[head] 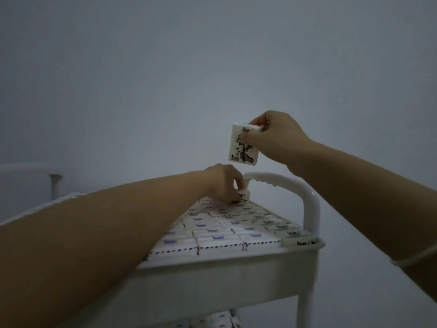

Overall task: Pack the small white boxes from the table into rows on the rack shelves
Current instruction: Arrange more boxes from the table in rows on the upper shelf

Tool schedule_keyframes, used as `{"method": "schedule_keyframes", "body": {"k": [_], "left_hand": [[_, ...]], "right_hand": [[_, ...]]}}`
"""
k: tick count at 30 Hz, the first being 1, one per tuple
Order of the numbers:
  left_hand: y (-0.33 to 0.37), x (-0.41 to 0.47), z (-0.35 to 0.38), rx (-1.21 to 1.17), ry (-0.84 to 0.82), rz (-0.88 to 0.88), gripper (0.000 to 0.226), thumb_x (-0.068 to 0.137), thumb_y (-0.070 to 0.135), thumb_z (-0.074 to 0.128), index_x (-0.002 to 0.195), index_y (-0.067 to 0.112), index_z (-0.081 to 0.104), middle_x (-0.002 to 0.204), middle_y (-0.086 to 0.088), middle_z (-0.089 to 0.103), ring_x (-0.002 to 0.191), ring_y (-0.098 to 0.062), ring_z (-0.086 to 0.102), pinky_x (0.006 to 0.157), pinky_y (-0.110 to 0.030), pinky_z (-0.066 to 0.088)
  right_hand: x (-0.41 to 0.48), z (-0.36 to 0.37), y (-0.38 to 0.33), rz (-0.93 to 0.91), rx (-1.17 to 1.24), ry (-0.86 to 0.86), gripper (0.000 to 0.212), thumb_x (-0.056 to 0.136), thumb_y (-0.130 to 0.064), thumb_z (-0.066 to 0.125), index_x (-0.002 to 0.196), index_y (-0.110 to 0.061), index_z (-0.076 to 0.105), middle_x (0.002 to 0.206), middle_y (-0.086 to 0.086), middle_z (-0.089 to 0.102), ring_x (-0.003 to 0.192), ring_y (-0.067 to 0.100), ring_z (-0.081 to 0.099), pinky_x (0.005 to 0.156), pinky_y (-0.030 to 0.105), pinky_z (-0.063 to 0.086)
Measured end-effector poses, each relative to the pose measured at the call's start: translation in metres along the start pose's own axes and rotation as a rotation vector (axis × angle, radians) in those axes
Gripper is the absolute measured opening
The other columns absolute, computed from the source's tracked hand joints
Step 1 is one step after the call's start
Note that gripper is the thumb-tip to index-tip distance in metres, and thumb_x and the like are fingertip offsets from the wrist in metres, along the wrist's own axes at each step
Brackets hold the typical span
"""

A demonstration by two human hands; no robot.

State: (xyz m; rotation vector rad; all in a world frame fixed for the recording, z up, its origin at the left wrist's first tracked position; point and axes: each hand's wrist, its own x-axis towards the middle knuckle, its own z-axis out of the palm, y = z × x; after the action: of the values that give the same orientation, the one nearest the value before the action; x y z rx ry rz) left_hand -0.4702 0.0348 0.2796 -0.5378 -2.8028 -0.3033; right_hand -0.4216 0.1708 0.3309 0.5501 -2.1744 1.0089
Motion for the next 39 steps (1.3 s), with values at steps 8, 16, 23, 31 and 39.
{"method": "schedule_keyframes", "body": {"k": [8, 16, 23, 31, 39], "left_hand": [[-0.009, 0.002, -0.019, -0.193, -0.322, -0.116, 0.045, 0.084, 0.039, 0.071, 0.127, 0.030, 0.061, 0.112, 0.013, 0.058, 0.128, -0.017, 0.044, 0.108, -0.033, 0.029], [-0.005, 0.000, -0.013, -0.173, -0.279, -0.161, 0.049, 0.082, 0.048, 0.071, 0.126, 0.030, 0.062, 0.124, 0.008, 0.052, 0.129, -0.017, 0.041, 0.099, -0.028, 0.029], [-0.002, -0.005, -0.020, -0.178, -0.322, -0.171, 0.053, 0.083, 0.043, 0.070, 0.133, 0.029, 0.058, 0.143, 0.004, 0.046, 0.134, -0.019, 0.037, 0.102, -0.029, 0.025], [-0.004, -0.010, -0.020, -0.180, -0.343, -0.208, 0.046, 0.091, 0.018, 0.057, 0.135, 0.026, 0.055, 0.151, 0.001, 0.037, 0.142, -0.020, 0.027, 0.117, -0.038, 0.019], [-0.008, -0.017, -0.029, -0.192, -0.210, -0.171, 0.028, 0.093, 0.010, 0.051, 0.106, 0.018, 0.074, 0.104, 0.010, 0.068, 0.096, -0.006, 0.054, 0.096, -0.024, 0.036]], "right_hand": [[0.008, 0.019, 0.006, 0.026, -0.015, -0.013, 0.010, 0.090, -0.022, 0.061, 0.094, -0.025, 0.052, 0.084, -0.007, 0.056, 0.074, 0.006, 0.053, 0.059, 0.020, 0.043], [-0.001, 0.020, 0.020, 0.097, -0.005, -0.028, 0.013, 0.090, -0.024, 0.063, 0.098, -0.025, 0.053, 0.097, 0.000, 0.063, 0.081, 0.015, 0.061, 0.059, 0.027, 0.050], [0.000, 0.018, 0.020, 0.157, -0.037, -0.005, 0.017, 0.093, -0.018, 0.059, 0.109, -0.023, 0.053, 0.106, 0.005, 0.063, 0.090, 0.024, 0.063, 0.053, 0.031, 0.050], [0.006, 0.026, 0.008, 0.028, -0.517, -0.211, 0.026, 0.093, -0.007, 0.053, 0.117, -0.010, 0.062, 0.103, 0.010, 0.064, 0.075, 0.024, 0.063, 0.043, 0.025, 0.044], [0.015, 0.049, 0.001, -0.068, -0.914, -0.577, 0.026, 0.094, -0.018, 0.060, 0.119, -0.012, 0.063, 0.116, 0.005, 0.065, 0.098, 0.022, 0.063, 0.070, 0.025, 0.046]]}}
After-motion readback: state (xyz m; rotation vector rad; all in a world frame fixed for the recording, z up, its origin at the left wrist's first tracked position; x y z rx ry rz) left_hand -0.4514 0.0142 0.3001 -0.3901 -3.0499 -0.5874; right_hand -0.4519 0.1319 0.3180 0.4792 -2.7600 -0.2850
